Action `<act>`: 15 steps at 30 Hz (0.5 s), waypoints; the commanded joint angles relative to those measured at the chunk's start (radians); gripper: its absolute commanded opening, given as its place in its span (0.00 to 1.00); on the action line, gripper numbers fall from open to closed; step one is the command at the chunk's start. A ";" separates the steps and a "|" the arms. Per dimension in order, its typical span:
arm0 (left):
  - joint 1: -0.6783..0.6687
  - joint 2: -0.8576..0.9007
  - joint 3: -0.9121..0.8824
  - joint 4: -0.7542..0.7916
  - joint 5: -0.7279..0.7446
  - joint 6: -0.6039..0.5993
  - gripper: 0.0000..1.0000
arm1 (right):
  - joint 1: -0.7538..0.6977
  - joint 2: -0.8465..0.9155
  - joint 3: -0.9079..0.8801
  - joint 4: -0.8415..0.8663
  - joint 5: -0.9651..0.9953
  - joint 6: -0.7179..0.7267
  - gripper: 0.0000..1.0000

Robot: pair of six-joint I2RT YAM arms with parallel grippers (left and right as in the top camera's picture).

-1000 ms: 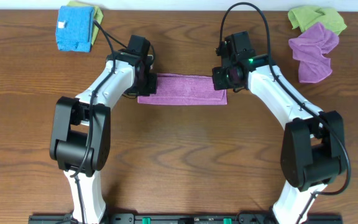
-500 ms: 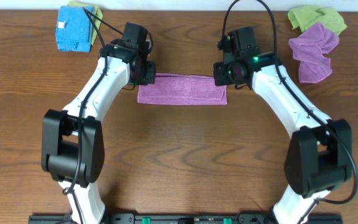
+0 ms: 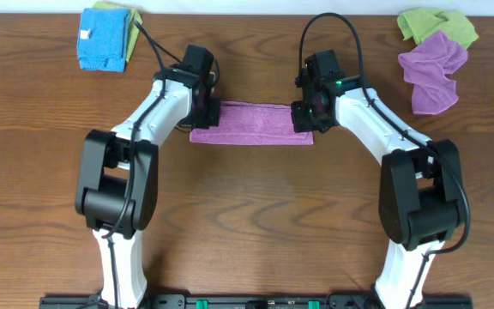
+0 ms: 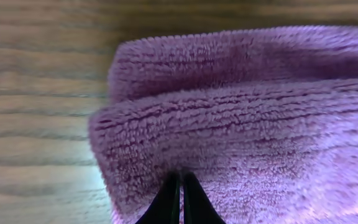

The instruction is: Fold the cloth

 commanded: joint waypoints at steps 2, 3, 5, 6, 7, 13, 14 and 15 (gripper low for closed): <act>-0.003 0.062 -0.002 -0.001 -0.002 -0.005 0.05 | -0.002 0.011 0.012 0.002 0.000 0.000 0.01; -0.003 0.071 -0.002 -0.002 -0.003 -0.005 0.06 | -0.002 0.011 0.012 0.002 0.000 0.000 0.01; -0.003 0.083 -0.002 -0.002 -0.001 -0.005 0.06 | -0.002 0.011 0.012 0.002 -0.001 0.000 0.01; -0.003 0.085 -0.002 -0.001 0.001 -0.005 0.06 | -0.002 0.011 0.012 0.002 -0.001 0.000 0.01; -0.003 0.087 -0.002 -0.001 0.000 -0.005 0.06 | -0.002 0.011 0.012 0.001 -0.001 0.000 0.01; -0.003 0.092 -0.002 -0.003 0.000 -0.004 0.06 | -0.005 -0.002 0.024 -0.031 -0.032 0.000 0.54; -0.003 0.092 -0.002 -0.002 0.000 -0.004 0.06 | -0.008 -0.010 0.030 -0.044 -0.037 0.000 0.60; -0.003 0.092 -0.002 -0.002 0.000 -0.004 0.05 | -0.015 -0.022 0.036 -0.060 -0.038 0.000 0.63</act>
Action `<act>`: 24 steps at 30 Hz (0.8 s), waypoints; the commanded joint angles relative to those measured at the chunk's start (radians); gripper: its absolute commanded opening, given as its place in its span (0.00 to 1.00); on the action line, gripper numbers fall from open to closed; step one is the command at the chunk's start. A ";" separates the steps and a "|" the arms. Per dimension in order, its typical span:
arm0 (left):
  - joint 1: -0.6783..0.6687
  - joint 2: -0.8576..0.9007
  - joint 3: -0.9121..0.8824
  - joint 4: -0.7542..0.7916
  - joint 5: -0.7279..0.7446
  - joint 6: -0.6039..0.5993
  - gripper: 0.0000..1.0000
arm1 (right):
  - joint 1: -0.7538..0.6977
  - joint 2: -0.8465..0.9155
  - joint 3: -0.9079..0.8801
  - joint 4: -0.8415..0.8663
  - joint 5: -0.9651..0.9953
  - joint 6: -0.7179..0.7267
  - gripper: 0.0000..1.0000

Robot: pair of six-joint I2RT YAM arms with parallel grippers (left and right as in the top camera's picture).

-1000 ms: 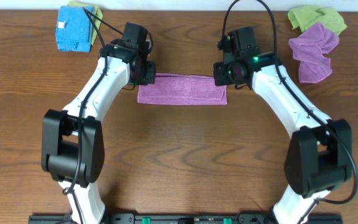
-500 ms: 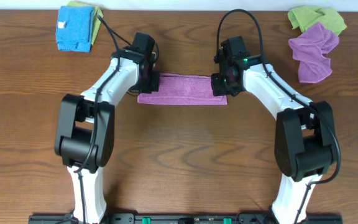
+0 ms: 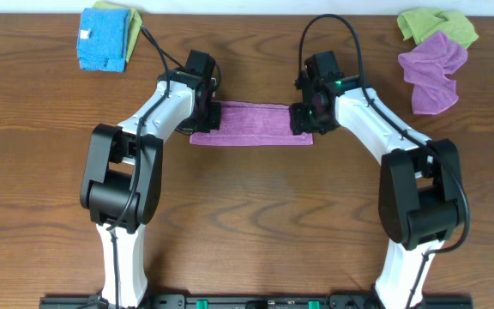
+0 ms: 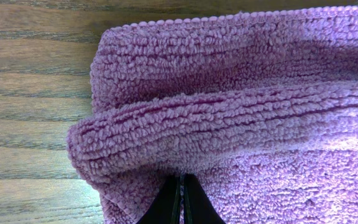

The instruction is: Fold the cloth

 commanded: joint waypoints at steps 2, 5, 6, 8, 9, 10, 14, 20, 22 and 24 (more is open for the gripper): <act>-0.002 0.051 -0.004 -0.005 -0.004 -0.004 0.06 | -0.034 -0.053 0.046 -0.047 -0.022 -0.003 0.66; -0.002 0.051 -0.004 -0.007 -0.004 -0.004 0.06 | -0.093 -0.105 0.047 -0.073 -0.071 -0.015 0.69; -0.002 0.051 -0.004 -0.007 -0.004 -0.004 0.06 | -0.124 -0.120 0.047 -0.081 -0.123 -0.038 0.70; -0.002 0.051 -0.004 -0.007 -0.004 -0.004 0.06 | -0.187 -0.132 0.047 -0.093 -0.237 -0.078 0.71; -0.002 0.051 -0.004 -0.007 -0.004 -0.004 0.06 | -0.224 -0.132 0.045 -0.097 -0.309 -0.103 0.71; -0.002 0.051 -0.004 -0.007 -0.003 -0.004 0.06 | -0.256 -0.131 0.038 -0.097 -0.374 -0.126 0.74; -0.002 0.051 -0.004 -0.006 0.000 -0.004 0.06 | -0.356 -0.124 -0.034 -0.050 -0.676 -0.232 0.82; -0.002 0.051 -0.004 0.000 0.044 -0.004 0.06 | -0.366 -0.087 -0.153 0.083 -0.821 -0.234 0.86; -0.002 0.051 -0.004 -0.001 0.046 -0.004 0.06 | -0.365 -0.051 -0.169 0.106 -0.845 -0.234 0.86; -0.002 0.051 -0.004 -0.003 0.046 -0.003 0.06 | -0.366 -0.016 -0.174 0.107 -0.845 -0.234 0.87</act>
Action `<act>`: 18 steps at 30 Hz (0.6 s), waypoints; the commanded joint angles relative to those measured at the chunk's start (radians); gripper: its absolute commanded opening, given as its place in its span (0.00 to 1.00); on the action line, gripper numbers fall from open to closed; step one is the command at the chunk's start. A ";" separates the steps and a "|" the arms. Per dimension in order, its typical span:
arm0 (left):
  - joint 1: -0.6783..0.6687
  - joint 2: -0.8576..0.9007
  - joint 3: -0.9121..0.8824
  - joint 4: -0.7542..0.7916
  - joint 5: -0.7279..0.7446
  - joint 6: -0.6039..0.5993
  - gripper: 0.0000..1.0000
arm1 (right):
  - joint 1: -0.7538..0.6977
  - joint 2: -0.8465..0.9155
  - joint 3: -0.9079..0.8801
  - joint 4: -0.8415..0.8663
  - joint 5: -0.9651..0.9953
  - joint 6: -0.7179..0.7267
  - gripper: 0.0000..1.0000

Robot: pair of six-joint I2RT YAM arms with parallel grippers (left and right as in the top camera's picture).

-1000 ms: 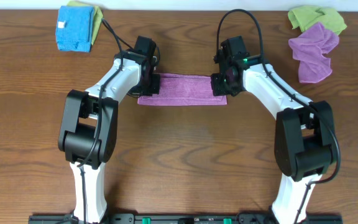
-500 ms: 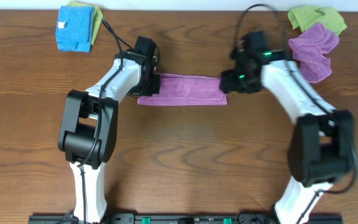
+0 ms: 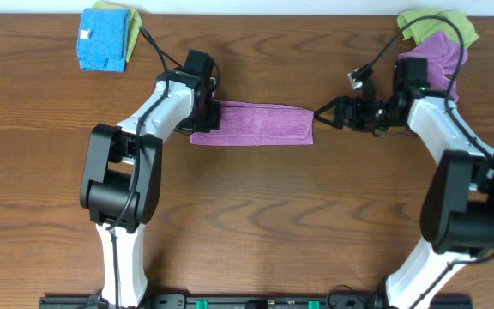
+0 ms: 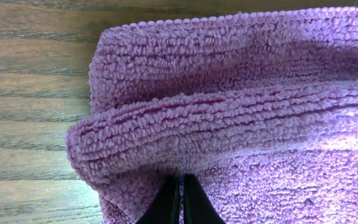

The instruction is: Fold the cloth

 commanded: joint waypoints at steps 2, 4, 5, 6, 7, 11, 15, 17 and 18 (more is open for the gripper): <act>-0.005 0.051 -0.004 -0.007 0.027 -0.004 0.05 | 0.004 0.084 -0.019 0.005 -0.101 -0.027 0.86; -0.005 0.051 -0.004 -0.010 0.027 -0.004 0.06 | 0.005 0.124 -0.019 0.017 -0.128 -0.027 0.84; -0.005 0.051 -0.003 -0.009 0.027 -0.004 0.06 | 0.006 0.137 -0.019 0.022 -0.129 -0.021 0.85; -0.005 0.051 -0.004 -0.009 0.027 -0.004 0.05 | 0.007 0.146 -0.019 0.024 -0.129 -0.019 0.84; -0.005 0.051 -0.004 -0.009 0.027 -0.004 0.06 | 0.008 0.156 -0.019 0.024 -0.129 -0.019 0.84; -0.005 0.051 -0.004 -0.009 0.027 -0.003 0.06 | 0.019 0.188 -0.019 0.052 -0.128 0.000 0.83; -0.005 0.051 -0.004 -0.008 0.027 -0.004 0.06 | 0.049 0.220 -0.019 0.113 -0.124 0.054 0.80; -0.005 0.051 -0.004 -0.009 0.027 -0.004 0.06 | 0.071 0.235 -0.019 0.153 -0.123 0.087 0.79; -0.005 0.051 -0.004 -0.009 0.027 -0.004 0.06 | 0.080 0.241 -0.019 0.168 -0.117 0.095 0.78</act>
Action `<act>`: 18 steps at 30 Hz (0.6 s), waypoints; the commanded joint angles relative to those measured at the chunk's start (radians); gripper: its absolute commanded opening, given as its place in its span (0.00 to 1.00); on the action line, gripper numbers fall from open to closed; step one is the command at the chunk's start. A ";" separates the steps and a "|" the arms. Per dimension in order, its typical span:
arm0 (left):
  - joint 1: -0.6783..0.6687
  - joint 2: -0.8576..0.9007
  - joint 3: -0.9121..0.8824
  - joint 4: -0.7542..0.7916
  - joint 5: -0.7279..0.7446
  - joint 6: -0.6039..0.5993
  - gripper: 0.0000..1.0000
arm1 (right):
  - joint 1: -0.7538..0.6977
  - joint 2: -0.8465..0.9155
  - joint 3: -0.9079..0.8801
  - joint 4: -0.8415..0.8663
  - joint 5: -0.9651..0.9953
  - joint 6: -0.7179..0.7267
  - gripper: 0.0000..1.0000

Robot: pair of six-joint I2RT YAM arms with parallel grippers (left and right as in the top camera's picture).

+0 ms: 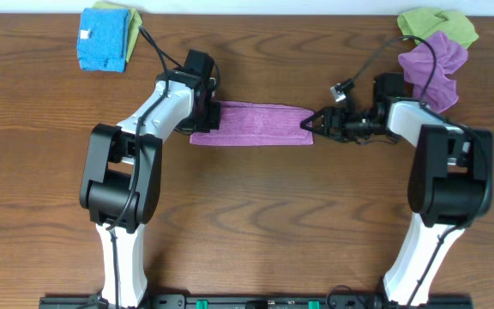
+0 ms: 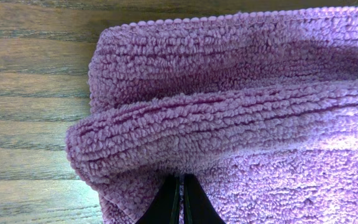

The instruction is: Fold the cloth

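Observation:
A purple cloth (image 1: 251,123) lies as a long folded strip on the wooden table (image 1: 247,215). My left gripper (image 1: 207,115) sits at its left end. In the left wrist view the left gripper (image 2: 181,186) is shut, pinching the upper layer, and the cloth (image 2: 247,93) bulges into a rolled fold over the lower layer. My right gripper (image 1: 310,122) lies low and points left at the strip's right end. Its fingers are spread and it holds nothing.
A folded blue cloth (image 1: 103,39) on a green one lies at the back left. A crumpled green cloth (image 1: 436,24) and a crumpled purple cloth (image 1: 434,64) lie at the back right, close behind the right arm. A black cable (image 1: 363,64) arcs over that arm.
My right gripper has shifted a little left, from just off the strip's right end to right against it, and its arm now lies flatter. The left gripper and the cloth are unchanged.
Both grippers were at the ends of the purple strip, the left pinching a fold. The fold then lay a little further over the lower layer. Then the right gripper was off the cloth, out to the right. Now it is back at the right end, open.

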 commanded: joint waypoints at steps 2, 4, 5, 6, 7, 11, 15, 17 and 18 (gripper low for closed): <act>-0.005 0.050 -0.004 -0.009 0.024 -0.004 0.06 | 0.053 0.054 -0.007 0.033 0.058 0.067 0.75; -0.005 0.050 -0.004 -0.011 0.024 -0.004 0.06 | 0.060 0.054 -0.006 0.038 0.083 0.076 0.67; -0.005 0.050 -0.004 -0.012 0.024 -0.004 0.06 | 0.060 0.054 -0.005 0.040 0.083 0.079 0.59; -0.005 0.050 -0.004 -0.014 0.024 -0.004 0.06 | 0.059 0.054 -0.005 0.047 0.083 0.092 0.49; -0.005 0.050 -0.004 -0.015 0.024 -0.004 0.05 | 0.056 0.054 -0.004 0.053 0.084 0.105 0.41; -0.006 0.050 -0.004 -0.019 0.024 -0.004 0.06 | 0.052 0.053 0.013 0.056 0.076 0.147 0.04; -0.006 0.050 -0.004 -0.027 0.026 -0.005 0.06 | 0.055 0.037 0.043 0.037 0.069 0.160 0.01; -0.006 0.050 -0.004 -0.035 0.032 -0.005 0.06 | 0.060 0.016 0.055 0.033 0.070 0.162 0.01; -0.006 0.050 -0.004 -0.037 0.045 -0.005 0.06 | 0.061 0.000 0.062 0.030 0.071 0.162 0.02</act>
